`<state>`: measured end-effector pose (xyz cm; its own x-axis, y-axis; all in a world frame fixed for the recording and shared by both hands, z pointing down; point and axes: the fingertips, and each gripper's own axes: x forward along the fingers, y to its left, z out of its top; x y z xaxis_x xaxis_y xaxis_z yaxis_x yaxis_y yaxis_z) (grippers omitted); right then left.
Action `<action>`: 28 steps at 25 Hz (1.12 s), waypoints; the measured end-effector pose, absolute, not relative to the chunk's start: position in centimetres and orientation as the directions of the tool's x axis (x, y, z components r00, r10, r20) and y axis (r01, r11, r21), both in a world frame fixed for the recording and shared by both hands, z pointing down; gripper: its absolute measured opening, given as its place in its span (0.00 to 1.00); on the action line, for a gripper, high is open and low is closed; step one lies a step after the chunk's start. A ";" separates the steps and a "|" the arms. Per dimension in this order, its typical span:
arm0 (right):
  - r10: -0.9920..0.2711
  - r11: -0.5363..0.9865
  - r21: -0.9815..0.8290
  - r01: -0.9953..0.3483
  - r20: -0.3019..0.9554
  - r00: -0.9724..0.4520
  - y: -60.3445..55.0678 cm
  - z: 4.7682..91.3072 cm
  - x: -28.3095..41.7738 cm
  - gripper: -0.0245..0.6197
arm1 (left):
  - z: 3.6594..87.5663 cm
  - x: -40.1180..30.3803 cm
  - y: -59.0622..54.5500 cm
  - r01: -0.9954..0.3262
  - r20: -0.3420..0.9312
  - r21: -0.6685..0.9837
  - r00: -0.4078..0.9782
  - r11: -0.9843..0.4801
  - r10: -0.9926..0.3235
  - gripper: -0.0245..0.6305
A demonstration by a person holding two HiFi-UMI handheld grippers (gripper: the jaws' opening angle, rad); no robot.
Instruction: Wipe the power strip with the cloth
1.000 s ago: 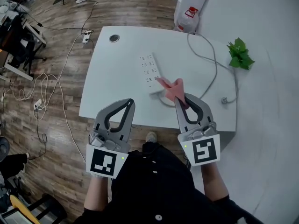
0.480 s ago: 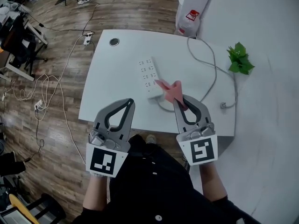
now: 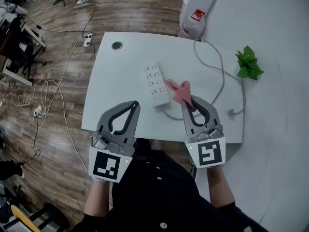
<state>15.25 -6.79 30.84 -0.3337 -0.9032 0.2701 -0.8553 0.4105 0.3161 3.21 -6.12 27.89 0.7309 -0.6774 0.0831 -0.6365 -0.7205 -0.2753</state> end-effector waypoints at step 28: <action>-0.858 0.476 0.376 -0.795 0.395 -0.328 -21.2 38.6 14.9 0.12 | 30.5 1.6 -12.5 -0.652 0.093 -0.207 0.729 -0.729 -0.678 0.06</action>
